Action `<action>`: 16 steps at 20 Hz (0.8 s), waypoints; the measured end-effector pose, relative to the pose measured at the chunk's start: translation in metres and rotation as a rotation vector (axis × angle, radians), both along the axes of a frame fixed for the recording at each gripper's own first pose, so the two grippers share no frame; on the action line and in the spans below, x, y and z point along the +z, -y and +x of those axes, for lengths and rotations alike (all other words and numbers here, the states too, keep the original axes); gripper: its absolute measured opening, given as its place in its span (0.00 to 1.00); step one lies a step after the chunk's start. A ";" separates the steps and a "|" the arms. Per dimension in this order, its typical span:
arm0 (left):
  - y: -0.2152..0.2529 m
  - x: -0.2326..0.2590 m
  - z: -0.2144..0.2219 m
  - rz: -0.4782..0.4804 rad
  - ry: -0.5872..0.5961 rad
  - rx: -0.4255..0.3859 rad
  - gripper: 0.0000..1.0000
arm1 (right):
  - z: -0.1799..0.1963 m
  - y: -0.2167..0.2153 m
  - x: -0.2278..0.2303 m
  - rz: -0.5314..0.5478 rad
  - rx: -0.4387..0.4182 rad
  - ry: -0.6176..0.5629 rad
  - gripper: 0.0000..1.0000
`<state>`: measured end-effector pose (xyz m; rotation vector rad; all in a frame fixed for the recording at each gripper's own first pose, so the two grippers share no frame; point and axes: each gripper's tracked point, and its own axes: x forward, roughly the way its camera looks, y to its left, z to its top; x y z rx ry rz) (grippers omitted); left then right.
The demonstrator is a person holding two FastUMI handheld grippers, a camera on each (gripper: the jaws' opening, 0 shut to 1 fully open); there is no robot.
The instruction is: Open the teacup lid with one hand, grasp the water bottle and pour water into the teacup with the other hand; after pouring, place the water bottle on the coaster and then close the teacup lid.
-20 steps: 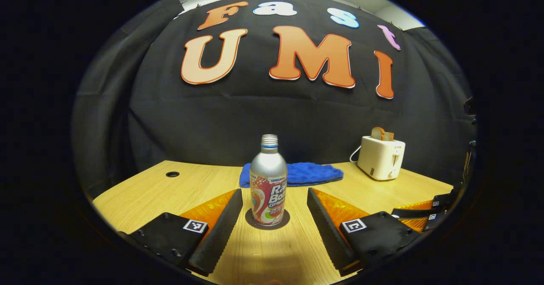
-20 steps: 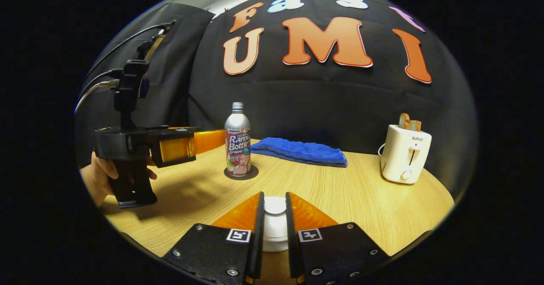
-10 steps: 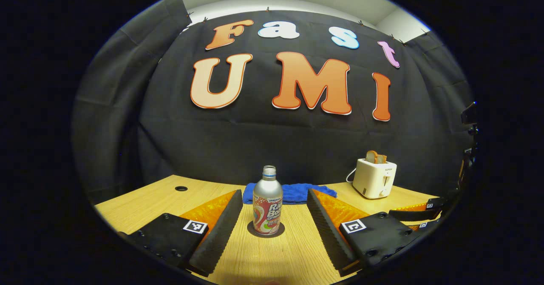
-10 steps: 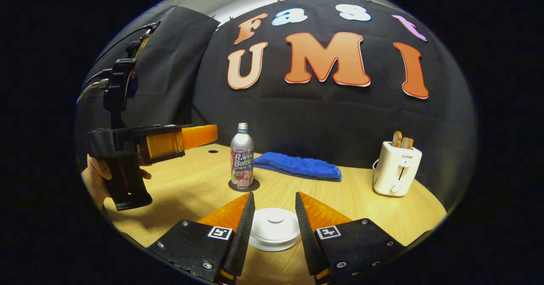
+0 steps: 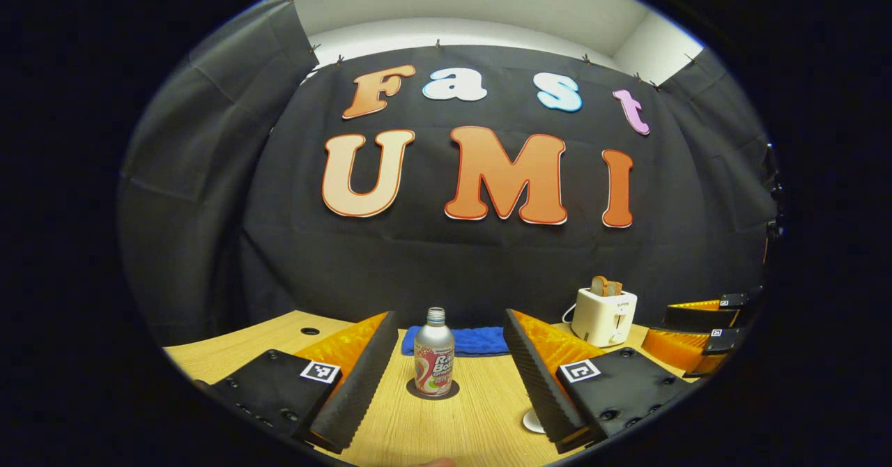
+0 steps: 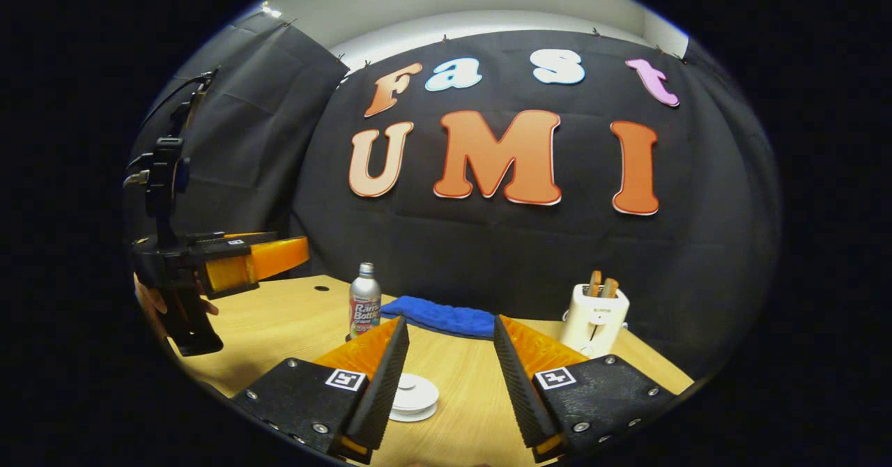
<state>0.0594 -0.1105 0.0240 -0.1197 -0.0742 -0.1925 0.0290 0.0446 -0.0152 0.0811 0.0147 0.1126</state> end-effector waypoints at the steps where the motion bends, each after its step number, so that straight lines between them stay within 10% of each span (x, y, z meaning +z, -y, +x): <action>1: -0.001 0.001 -0.004 -0.002 0.001 0.005 0.96 | -0.003 0.007 0.002 -0.001 -0.017 0.007 0.75; 16: -0.017 -0.013 -0.027 0.033 -0.010 0.065 0.99 | -0.017 0.039 0.007 0.024 -0.132 0.035 0.83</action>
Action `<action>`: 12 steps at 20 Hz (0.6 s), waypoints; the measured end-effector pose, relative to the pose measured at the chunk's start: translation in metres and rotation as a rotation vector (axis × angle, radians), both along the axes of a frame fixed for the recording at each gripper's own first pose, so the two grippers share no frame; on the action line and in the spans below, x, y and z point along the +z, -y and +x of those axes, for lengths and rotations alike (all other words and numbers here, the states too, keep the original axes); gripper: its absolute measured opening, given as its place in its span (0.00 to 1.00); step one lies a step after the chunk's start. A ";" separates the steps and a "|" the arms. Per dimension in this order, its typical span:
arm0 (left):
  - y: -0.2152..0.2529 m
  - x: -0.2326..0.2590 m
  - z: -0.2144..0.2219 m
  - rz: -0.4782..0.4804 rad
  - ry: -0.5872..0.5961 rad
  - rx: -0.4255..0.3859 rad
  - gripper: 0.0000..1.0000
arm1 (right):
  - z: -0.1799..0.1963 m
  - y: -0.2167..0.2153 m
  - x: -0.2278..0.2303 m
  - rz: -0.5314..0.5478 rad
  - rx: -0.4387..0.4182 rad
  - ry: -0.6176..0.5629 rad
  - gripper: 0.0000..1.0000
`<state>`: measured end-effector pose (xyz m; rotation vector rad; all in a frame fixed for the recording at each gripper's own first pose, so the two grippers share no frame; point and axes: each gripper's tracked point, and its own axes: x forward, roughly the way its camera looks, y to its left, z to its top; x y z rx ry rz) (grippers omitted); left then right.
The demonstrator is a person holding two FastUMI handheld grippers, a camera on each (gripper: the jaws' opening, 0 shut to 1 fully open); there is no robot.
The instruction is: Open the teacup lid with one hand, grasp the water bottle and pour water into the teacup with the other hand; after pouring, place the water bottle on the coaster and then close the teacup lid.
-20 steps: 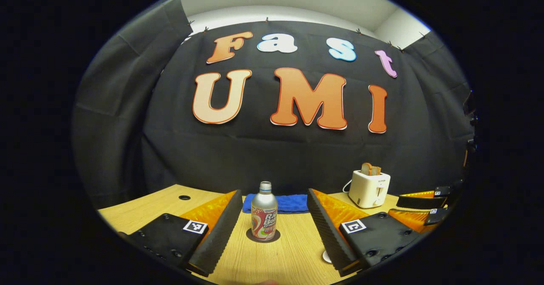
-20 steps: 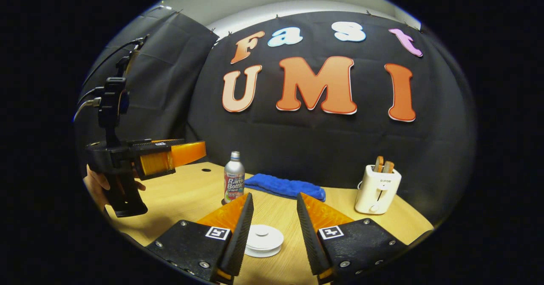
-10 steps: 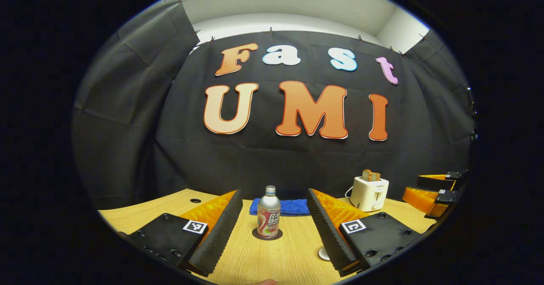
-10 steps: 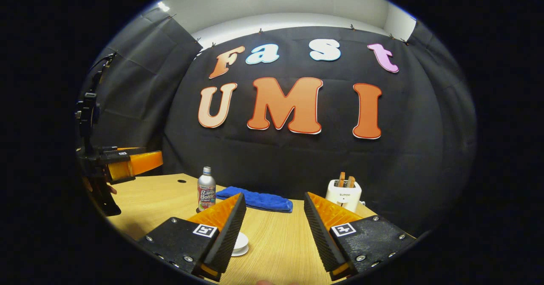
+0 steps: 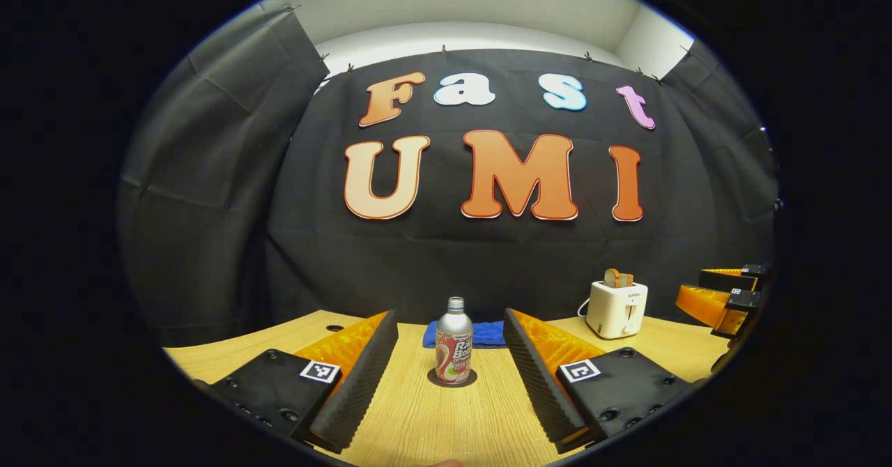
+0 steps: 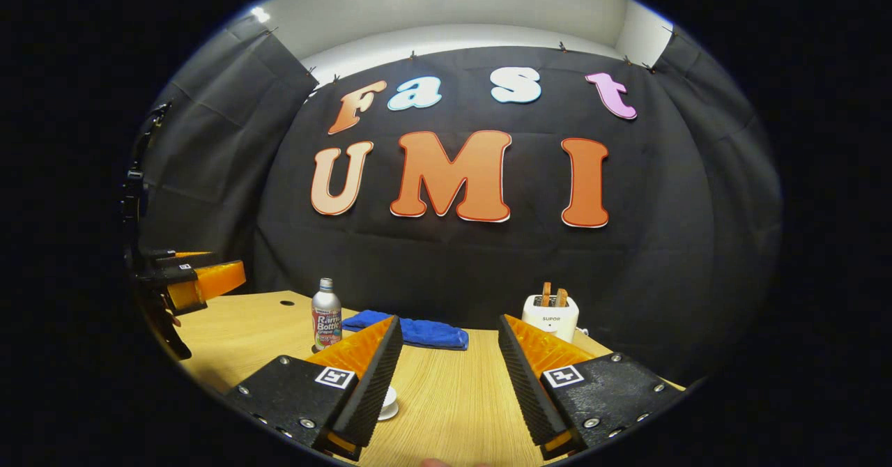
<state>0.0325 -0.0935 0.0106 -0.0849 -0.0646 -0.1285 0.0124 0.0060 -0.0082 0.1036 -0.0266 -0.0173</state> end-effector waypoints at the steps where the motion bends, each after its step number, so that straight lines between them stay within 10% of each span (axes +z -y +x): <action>1: -0.001 0.001 0.001 -0.002 0.002 0.000 0.99 | 0.000 0.002 -0.001 -0.003 -0.002 0.000 0.83; 12: 0.007 0.018 0.013 -0.002 0.029 -0.002 0.99 | 0.001 0.012 0.000 -0.004 -0.022 -0.007 0.83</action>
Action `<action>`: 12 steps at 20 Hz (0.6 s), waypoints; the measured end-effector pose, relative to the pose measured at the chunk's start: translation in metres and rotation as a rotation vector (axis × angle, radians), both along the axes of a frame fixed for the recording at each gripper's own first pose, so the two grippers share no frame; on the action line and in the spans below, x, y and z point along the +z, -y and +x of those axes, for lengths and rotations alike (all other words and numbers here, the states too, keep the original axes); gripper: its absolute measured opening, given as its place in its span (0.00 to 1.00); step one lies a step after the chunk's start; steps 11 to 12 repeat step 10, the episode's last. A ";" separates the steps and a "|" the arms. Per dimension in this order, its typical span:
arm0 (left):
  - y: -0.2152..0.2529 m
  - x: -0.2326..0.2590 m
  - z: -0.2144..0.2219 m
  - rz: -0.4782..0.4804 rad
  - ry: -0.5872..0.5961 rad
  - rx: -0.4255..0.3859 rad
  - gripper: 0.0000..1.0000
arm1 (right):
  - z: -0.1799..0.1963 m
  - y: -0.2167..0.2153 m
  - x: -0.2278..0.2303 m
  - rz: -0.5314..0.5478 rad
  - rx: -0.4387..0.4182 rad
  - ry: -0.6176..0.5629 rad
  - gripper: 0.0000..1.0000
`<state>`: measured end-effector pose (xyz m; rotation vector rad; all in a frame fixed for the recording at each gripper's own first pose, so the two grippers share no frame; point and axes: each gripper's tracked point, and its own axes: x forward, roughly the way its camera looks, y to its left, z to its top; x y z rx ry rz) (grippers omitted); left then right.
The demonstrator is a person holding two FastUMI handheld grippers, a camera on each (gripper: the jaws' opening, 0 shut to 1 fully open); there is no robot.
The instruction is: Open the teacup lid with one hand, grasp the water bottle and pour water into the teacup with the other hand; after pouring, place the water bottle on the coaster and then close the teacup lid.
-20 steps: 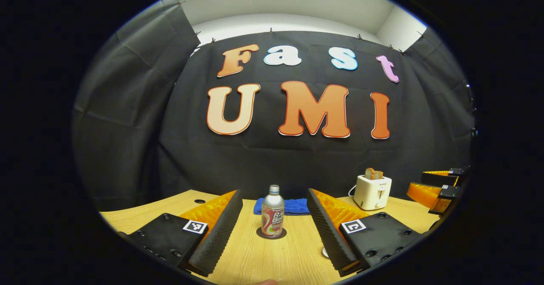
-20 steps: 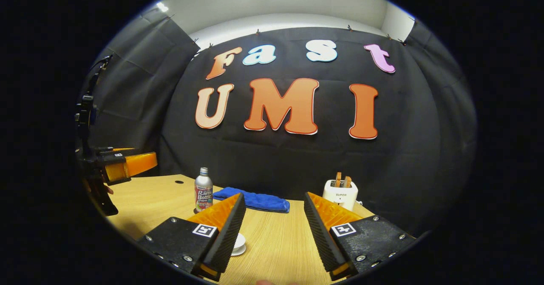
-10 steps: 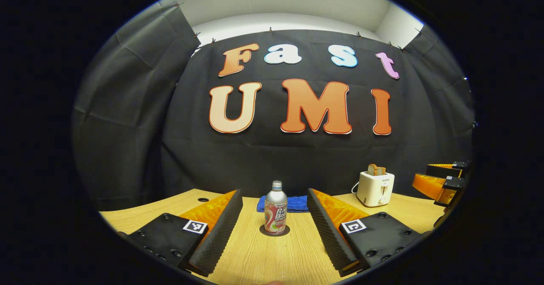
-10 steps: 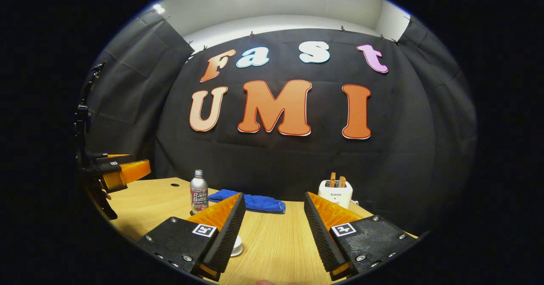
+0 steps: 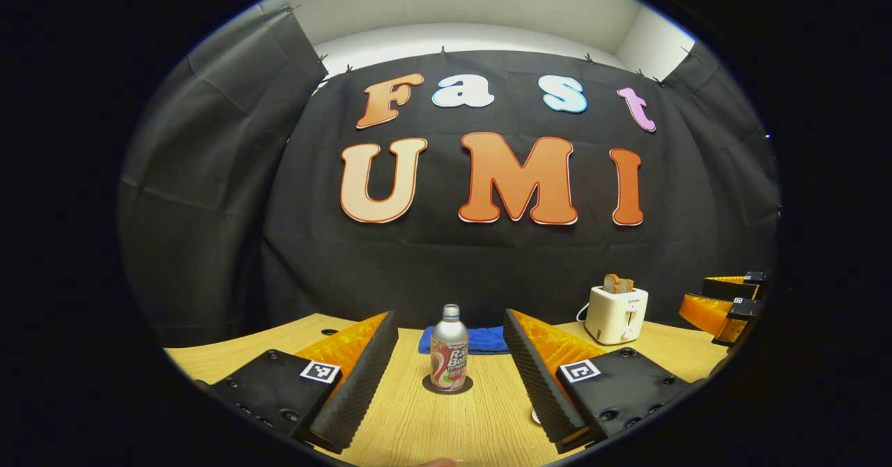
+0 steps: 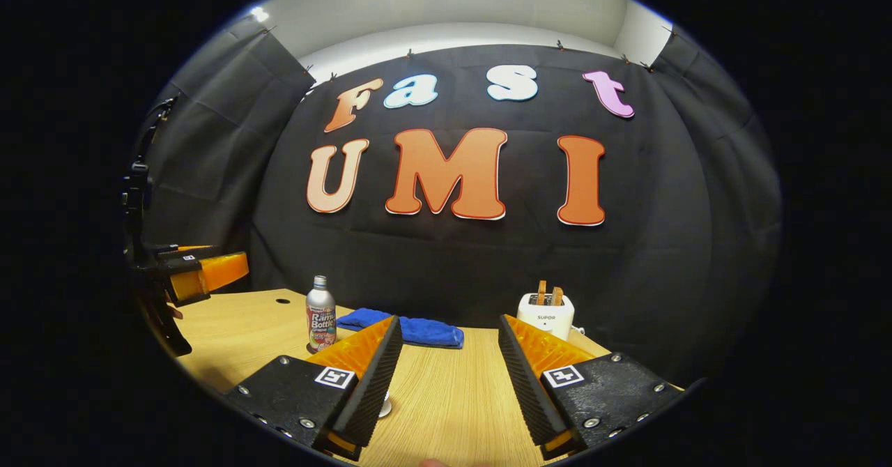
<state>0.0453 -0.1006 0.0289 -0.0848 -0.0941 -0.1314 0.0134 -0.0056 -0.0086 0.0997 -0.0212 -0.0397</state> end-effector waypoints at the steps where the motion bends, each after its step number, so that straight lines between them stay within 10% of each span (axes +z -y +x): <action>1: 0.003 0.002 0.000 -0.002 0.003 -0.004 0.99 | 0.001 0.002 0.001 -0.004 -0.001 0.000 0.83; 12: 0.006 0.007 0.005 0.006 0.011 -0.001 1.00 | 0.000 0.006 0.001 -0.007 0.002 -0.004 0.83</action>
